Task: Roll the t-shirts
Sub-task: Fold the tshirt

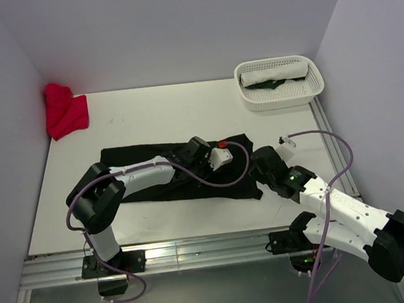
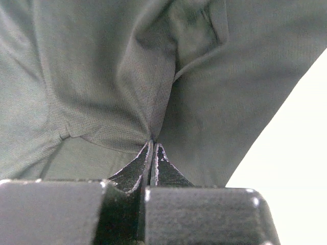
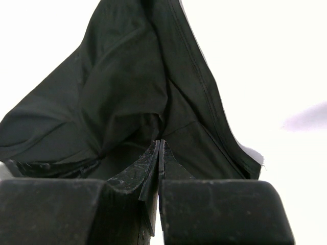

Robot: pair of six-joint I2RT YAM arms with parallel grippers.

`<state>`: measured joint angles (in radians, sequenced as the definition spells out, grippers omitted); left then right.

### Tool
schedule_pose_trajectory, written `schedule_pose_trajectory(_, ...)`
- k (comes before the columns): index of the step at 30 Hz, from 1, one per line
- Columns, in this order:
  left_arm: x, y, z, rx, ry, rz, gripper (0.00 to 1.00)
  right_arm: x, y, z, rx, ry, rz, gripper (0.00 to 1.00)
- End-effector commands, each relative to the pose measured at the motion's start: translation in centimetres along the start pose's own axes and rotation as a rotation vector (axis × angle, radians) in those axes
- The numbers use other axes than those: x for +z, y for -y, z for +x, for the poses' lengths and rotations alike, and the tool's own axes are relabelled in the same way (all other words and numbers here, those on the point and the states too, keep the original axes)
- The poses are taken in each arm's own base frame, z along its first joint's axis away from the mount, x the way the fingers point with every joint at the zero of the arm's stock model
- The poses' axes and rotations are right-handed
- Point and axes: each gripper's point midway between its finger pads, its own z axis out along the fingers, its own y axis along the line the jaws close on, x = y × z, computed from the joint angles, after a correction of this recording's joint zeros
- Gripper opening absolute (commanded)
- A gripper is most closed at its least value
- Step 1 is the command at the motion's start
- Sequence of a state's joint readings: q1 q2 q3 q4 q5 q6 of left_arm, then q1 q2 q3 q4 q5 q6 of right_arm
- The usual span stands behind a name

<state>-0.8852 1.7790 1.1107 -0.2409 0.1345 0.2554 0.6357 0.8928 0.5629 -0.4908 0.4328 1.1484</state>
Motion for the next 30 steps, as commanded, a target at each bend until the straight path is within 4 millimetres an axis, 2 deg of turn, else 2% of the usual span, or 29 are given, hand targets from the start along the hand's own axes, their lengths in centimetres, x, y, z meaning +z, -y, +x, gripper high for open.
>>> schedule_pose_trajectory(1, -1.0, 1.3, 0.6, 0.039, -0.011, 0.061, 0.00, 0.6, -0.6, -0.6, 0.001, 0.019, -0.021, 0.05)
schedule_pose_trajectory(3, -0.8, 1.4, 1.0, 0.043, -0.023, 0.066, 0.01, 1.0, -0.6, -0.5, -0.004, 0.009, -0.016, 0.06)
schedule_pose_trajectory(7, -0.4, 1.3, 0.7, 0.027, -0.016, 0.057, 0.20, 1.7, -0.8, -0.1, -0.014, -0.012, -0.015, 0.09)
schedule_pose_trajectory(10, -0.5, 0.9, -0.7, 0.008, 0.017, 0.045, 0.33, 2.3, -0.9, 0.3, -0.019, -0.027, -0.009, 0.12)
schedule_pose_trajectory(15, -1.9, -0.2, -5.2, -0.063, 0.102, 0.060, 0.48, 3.3, -0.6, 0.6, -0.027, -0.045, -0.002, 0.22)
schedule_pose_trajectory(16, -2.3, -0.8, -5.6, -0.085, 0.104, 0.059, 0.50, 3.4, -0.6, 0.6, -0.026, -0.051, -0.005, 0.23)
schedule_pose_trajectory(17, -2.9, -1.3, -6.9, -0.092, 0.131, 0.057, 0.51, 3.6, -0.5, 0.8, -0.030, -0.062, 0.001, 0.24)
schedule_pose_trajectory(19, -3.9, -2.6, -8.2, -0.132, 0.156, 0.049, 0.53, 4.2, -0.2, 0.8, -0.035, -0.069, 0.014, 0.31)
schedule_pose_trajectory(21, -4.7, -3.5, -8.7, -0.173, 0.168, 0.042, 0.55, 4.5, -0.1, 0.7, -0.051, -0.079, 0.022, 0.39)
schedule_pose_trajectory(22, -5.5, -4.6, -9.3, -0.193, 0.189, 0.033, 0.55, 5.0, 0.1, 0.8, -0.053, -0.087, 0.037, 0.43)
schedule_pose_trajectory(25, -5.8, -6.2, -8.4, -0.249, 0.147, 0.044, 0.55, 5.7, 0.4, 0.8, -0.069, -0.108, 0.056, 0.53)
schedule_pose_trajectory(26, -5.6, -6.0, -8.0, -0.258, 0.132, 0.074, 0.55, 5.8, 0.4, 0.6, -0.065, -0.106, 0.057, 0.54)
schedule_pose_trajectory(28, -4.5, -6.8, -7.2, -0.269, 0.105, 0.090, 0.54, 6.0, 0.2, 0.5, -0.066, -0.111, 0.049, 0.58)
schedule_pose_trajectory(30, -3.5, -6.1, -6.6, -0.251, 0.074, 0.151, 0.53, 6.1, -0.1, 0.2, -0.067, -0.109, 0.045, 0.60)
